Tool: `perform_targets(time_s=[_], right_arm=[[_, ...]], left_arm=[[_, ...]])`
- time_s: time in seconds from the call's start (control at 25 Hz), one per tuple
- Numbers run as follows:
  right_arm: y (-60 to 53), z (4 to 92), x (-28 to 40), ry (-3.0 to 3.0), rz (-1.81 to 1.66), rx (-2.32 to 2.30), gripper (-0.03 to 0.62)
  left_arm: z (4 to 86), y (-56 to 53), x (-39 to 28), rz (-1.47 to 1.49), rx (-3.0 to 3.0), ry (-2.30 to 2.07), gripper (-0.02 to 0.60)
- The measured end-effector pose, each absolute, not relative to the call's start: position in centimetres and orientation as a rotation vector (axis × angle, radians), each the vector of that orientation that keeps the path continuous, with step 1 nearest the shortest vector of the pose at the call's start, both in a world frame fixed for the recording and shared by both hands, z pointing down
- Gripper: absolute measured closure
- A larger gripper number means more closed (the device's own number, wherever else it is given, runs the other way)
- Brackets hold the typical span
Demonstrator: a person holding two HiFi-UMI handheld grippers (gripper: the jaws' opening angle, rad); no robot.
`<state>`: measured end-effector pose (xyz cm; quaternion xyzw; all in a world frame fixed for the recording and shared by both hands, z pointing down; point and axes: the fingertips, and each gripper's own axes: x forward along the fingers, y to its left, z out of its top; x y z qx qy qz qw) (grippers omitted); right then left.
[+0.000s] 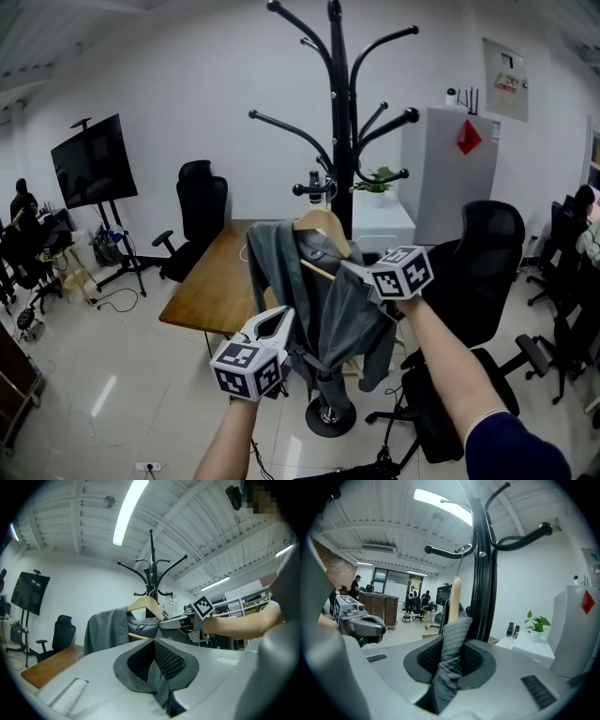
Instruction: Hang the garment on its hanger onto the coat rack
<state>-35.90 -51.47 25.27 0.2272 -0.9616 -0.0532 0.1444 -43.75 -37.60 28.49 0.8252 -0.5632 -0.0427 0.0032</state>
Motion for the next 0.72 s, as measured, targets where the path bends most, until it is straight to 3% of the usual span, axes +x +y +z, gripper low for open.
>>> perform_targets(time_s=[0.72], right_arm=[[-51.7,26.9,-35.8,-2.74,-0.204,0.746,0.514]], left_arm=[[30.9,-36.6,-43.6,-0.136,2.541,-1.743,0.589]])
